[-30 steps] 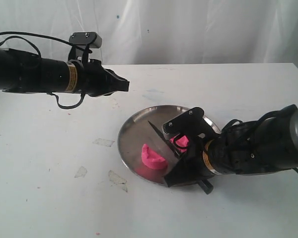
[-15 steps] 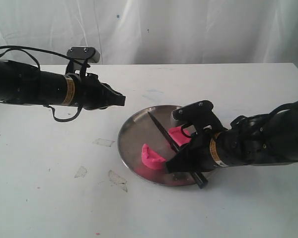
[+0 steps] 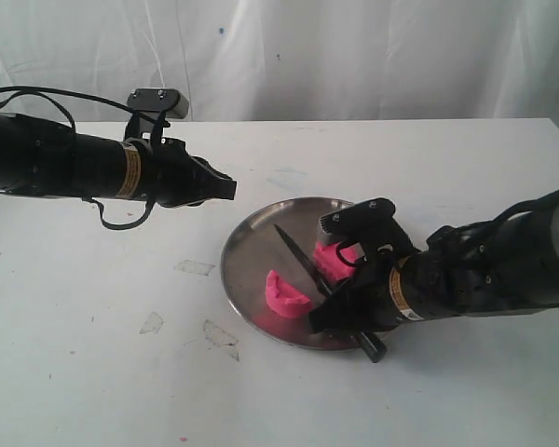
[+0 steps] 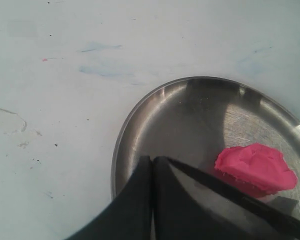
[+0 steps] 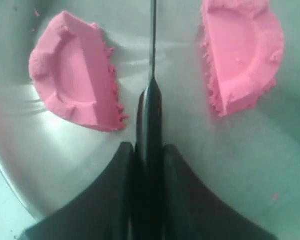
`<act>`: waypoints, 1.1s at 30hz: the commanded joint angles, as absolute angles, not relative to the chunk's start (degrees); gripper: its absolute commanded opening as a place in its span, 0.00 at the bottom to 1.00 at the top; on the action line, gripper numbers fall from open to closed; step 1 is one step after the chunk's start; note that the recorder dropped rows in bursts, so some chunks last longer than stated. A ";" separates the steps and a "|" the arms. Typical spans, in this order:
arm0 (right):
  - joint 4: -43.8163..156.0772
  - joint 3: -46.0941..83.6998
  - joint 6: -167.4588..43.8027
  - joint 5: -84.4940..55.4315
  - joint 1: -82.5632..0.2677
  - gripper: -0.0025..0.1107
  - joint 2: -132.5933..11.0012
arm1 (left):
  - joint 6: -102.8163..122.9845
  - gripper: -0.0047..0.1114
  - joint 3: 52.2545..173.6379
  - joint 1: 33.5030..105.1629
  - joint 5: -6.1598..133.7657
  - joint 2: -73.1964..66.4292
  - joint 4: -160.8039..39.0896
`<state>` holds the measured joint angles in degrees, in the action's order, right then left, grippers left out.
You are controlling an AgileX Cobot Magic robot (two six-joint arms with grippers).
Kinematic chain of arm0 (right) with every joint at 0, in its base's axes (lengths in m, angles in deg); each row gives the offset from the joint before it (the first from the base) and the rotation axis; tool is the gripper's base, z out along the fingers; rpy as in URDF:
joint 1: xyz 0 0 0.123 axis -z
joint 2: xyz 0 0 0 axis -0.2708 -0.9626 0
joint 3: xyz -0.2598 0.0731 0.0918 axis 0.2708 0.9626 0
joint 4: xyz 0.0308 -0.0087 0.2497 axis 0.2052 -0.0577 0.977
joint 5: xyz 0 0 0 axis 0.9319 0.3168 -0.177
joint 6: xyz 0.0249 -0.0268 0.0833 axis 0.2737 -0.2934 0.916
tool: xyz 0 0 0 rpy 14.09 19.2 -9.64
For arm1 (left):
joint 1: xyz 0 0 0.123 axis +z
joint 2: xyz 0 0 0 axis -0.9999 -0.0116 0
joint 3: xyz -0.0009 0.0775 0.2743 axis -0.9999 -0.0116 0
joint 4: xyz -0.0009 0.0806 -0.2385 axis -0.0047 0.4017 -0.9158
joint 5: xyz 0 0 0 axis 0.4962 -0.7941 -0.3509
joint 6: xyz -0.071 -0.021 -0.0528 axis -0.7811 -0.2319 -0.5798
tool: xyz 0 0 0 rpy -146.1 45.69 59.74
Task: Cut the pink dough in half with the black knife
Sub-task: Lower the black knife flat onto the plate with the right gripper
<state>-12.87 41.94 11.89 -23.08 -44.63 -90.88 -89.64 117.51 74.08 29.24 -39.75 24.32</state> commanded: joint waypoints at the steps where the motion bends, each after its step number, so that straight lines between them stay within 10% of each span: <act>1: -12.98 41.57 11.47 -24.03 -44.18 0.02 -92.49 | -89.64 0.04 117.35 74.35 28.96 -38.86 24.65; 33: -12.86 41.46 11.47 -21.89 -44.18 0.37 -90.71 | -89.75 0.04 117.35 74.35 28.74 -38.86 24.86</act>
